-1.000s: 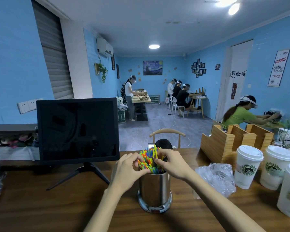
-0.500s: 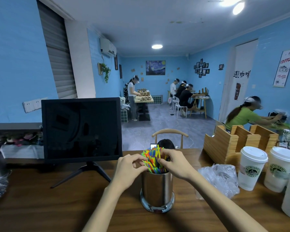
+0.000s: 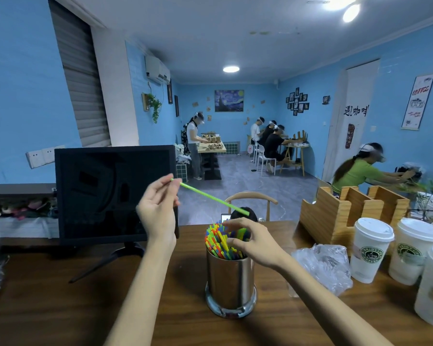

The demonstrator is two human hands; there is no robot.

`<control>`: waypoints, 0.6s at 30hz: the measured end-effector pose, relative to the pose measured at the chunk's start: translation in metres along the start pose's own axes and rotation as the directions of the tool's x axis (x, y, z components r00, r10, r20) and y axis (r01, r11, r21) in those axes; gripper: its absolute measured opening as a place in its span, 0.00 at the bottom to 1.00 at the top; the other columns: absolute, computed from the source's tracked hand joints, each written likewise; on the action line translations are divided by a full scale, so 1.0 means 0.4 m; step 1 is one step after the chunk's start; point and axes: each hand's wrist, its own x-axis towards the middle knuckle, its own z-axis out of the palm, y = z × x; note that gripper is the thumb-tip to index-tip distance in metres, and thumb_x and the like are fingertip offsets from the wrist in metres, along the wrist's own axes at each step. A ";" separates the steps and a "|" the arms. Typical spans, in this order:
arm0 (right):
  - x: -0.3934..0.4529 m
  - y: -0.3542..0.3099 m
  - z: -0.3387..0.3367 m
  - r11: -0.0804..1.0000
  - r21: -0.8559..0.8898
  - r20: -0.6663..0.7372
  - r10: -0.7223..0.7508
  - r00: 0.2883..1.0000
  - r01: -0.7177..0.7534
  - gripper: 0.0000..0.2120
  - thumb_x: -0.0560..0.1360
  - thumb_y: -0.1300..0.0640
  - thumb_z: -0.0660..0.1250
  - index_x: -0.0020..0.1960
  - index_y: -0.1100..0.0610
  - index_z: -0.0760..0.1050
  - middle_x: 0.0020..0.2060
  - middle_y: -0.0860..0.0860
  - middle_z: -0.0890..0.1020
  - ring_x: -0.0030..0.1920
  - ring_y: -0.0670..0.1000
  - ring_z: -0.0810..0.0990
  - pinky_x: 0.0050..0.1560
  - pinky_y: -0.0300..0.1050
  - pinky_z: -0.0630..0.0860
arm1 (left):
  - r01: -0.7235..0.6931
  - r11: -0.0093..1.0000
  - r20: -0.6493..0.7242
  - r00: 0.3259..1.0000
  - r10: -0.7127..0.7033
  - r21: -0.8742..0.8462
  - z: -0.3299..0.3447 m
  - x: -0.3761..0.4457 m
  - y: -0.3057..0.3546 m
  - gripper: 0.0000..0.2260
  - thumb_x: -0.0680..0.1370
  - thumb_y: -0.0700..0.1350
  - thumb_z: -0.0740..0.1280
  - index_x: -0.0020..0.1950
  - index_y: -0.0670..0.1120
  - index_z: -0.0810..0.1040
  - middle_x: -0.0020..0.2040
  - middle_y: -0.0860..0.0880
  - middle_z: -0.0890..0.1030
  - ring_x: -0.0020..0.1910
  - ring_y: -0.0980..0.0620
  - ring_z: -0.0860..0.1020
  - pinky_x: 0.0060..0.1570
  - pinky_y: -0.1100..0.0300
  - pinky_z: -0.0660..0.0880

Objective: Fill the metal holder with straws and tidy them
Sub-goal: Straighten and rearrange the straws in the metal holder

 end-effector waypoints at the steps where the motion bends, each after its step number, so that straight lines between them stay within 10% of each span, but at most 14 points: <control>1: 0.001 -0.005 -0.001 0.998 0.065 -0.011 -0.007 1.000 0.007 0.15 0.74 0.45 0.74 0.60 0.43 0.82 0.55 0.37 0.84 0.60 0.39 0.79 0.65 0.46 0.75 | 0.021 0.999 -0.013 1.000 -0.022 -0.040 0.006 0.005 0.007 0.05 0.76 0.38 0.74 0.51 0.46 0.84 0.46 0.46 0.87 0.30 0.56 0.72 0.35 0.66 0.75; 5: 0.009 -0.044 -0.028 0.877 0.479 -0.130 0.034 0.991 0.033 0.11 0.75 0.57 0.75 0.56 0.58 0.86 0.49 0.49 0.88 0.53 0.45 0.86 0.52 0.35 0.78 | 0.107 0.994 0.051 0.993 -0.108 0.008 0.013 -0.008 -0.020 0.05 0.76 0.38 0.74 0.50 0.46 0.83 0.45 0.48 0.86 0.32 0.57 0.75 0.36 0.66 0.76; 12: 0.044 -0.080 -0.085 0.533 0.838 -0.264 0.201 0.943 0.121 0.11 0.78 0.57 0.69 0.55 0.64 0.81 0.46 0.60 0.85 0.46 0.54 0.86 0.52 0.45 0.81 | 0.052 0.919 0.408 0.885 -0.223 0.391 -0.022 -0.070 -0.101 0.06 0.73 0.36 0.77 0.44 0.45 0.82 0.39 0.52 0.84 0.38 0.56 0.79 0.41 0.64 0.76; 15: 0.049 -0.082 -0.114 0.686 0.707 -0.365 0.146 0.919 0.172 0.09 0.82 0.64 0.65 0.62 0.62 0.75 0.43 0.55 0.87 0.41 0.52 0.86 0.48 0.48 0.83 | -0.151 0.770 0.522 0.811 -0.262 0.621 -0.049 -0.076 -0.127 0.10 0.70 0.41 0.80 0.45 0.54 0.82 0.38 0.55 0.82 0.35 0.60 0.73 0.39 0.66 0.73; 18: 0.045 -0.051 -0.119 0.917 0.354 -0.410 -0.026 0.912 0.186 0.29 0.81 0.62 0.68 0.77 0.52 0.60 0.41 0.47 0.86 0.38 0.55 0.85 0.44 0.50 0.83 | -0.212 0.721 0.565 0.773 -0.290 0.660 -0.082 -0.080 -0.128 0.08 0.72 0.44 0.78 0.41 0.54 0.81 0.34 0.55 0.78 0.31 0.58 0.68 0.34 0.66 0.68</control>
